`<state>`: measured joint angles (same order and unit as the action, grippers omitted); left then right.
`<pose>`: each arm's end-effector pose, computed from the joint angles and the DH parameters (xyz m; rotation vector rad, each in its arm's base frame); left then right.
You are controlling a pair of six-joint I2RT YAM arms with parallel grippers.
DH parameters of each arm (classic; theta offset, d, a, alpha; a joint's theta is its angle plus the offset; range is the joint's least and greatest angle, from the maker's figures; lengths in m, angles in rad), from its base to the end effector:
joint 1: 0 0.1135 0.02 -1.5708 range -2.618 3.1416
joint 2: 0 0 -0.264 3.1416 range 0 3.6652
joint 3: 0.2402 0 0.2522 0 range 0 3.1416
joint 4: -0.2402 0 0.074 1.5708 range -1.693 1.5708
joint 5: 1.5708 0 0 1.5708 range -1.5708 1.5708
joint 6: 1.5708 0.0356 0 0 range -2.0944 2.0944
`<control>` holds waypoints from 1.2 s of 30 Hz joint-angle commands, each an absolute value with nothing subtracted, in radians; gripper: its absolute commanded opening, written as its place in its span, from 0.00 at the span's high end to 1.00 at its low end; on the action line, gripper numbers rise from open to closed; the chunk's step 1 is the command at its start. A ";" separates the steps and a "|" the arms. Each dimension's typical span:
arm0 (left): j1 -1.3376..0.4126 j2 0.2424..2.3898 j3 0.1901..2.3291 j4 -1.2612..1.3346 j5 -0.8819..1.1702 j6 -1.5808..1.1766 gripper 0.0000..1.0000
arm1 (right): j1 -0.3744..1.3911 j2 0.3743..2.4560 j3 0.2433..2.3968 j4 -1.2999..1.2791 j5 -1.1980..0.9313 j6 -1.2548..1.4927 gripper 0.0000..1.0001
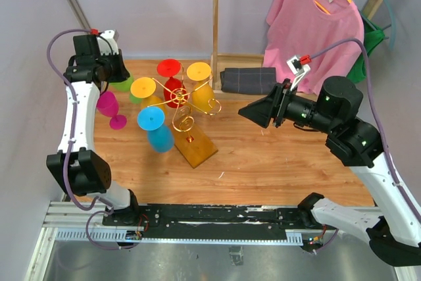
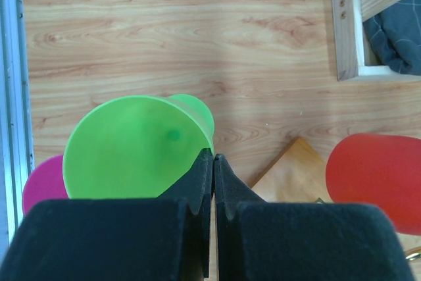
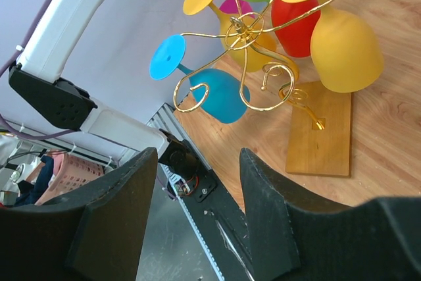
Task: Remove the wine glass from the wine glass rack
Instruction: Place the wine glass at the center of the board.
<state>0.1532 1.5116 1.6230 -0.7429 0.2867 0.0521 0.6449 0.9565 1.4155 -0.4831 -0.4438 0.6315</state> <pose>0.3261 0.0402 0.4001 0.0492 2.1791 -0.1991 0.1243 0.1126 0.4890 -0.3911 1.7207 1.3144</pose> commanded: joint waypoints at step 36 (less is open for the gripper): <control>0.046 1.703 1.589 -0.659 0.135 0.117 1.00 | 0.635 0.945 1.466 -0.480 -0.405 0.647 0.48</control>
<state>0.0528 1.7329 1.6211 -0.6960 0.1509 0.1070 0.6449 0.9588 1.4502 -0.4885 -0.4179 0.6395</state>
